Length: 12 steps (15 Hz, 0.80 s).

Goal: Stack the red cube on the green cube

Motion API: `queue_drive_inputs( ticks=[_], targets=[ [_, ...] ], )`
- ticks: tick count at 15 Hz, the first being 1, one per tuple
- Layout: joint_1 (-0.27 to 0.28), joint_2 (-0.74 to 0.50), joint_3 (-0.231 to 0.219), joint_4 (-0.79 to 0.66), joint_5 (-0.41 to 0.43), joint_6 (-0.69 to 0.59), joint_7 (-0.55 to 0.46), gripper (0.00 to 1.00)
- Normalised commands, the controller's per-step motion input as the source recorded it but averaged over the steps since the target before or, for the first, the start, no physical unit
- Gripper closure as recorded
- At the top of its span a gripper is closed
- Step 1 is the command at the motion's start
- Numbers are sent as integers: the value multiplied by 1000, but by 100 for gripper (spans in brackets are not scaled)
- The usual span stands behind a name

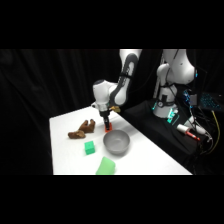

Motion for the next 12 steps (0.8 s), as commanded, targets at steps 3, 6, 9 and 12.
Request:
queue_drive_inputs(
  ticks=[3,6,9,12],
  targets=[
    [-121,65,112,-96,131,237,-92,7],
    [-76,17,82,-93,68,191,-61,43],
    [4,-59,20,-86,-22,133,-2,64],
    [71,-99,-33,-69,-94,70,49,65]
  ],
)
